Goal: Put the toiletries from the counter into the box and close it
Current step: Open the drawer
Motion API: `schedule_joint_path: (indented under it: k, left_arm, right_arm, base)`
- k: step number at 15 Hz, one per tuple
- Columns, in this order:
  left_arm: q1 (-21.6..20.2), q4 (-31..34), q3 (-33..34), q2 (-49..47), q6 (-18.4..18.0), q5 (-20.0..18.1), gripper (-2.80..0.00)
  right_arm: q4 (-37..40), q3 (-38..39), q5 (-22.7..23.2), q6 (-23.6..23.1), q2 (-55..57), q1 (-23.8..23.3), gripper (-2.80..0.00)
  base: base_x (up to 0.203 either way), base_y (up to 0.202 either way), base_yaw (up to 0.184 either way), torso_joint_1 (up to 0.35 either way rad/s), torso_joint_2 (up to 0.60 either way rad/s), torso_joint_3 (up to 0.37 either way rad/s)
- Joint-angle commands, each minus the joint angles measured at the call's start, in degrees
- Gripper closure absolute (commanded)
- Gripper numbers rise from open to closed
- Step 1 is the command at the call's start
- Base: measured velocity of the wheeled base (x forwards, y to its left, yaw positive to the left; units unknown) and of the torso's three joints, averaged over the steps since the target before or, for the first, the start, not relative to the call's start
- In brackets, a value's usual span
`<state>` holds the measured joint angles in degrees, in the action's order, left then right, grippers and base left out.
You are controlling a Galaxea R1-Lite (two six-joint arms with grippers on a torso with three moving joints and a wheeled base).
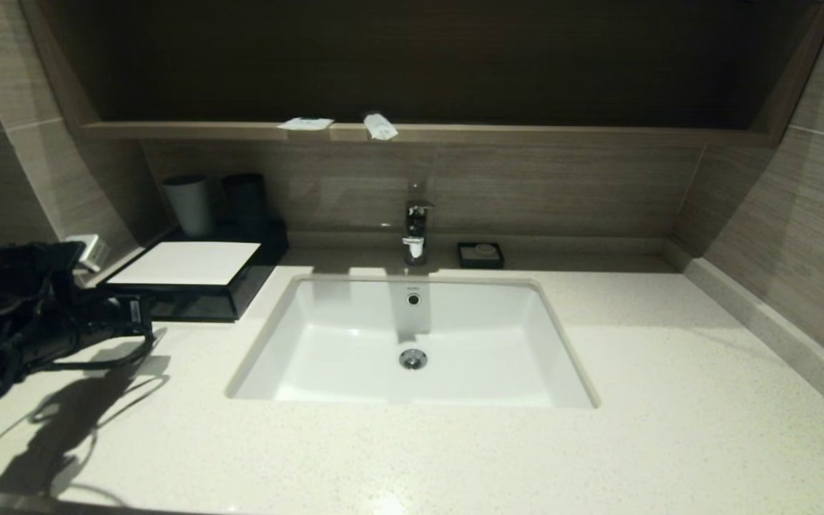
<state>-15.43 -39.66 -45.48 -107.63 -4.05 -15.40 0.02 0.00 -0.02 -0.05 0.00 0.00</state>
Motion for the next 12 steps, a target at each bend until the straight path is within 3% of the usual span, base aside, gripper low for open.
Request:
schedule_joint_path:
  k: [1,12]
  left_arm:
    - [0.0,-0.2,0.0,0.1,0.0,-0.1,0.0]
    - [0.0,-0.2,-0.5,-0.6,0.0,-0.1,0.0]
  right_arm:
    - [0.0,0.0,0.0,0.0,0.0,0.0,0.0]
    - [0.0,0.0,0.0,0.0,0.0,0.0,0.0]
  base:
    - [0.0,0.0,0.0,0.0,0.0,0.0]
    - [0.0,0.0,0.0,0.0,0.0,0.0]
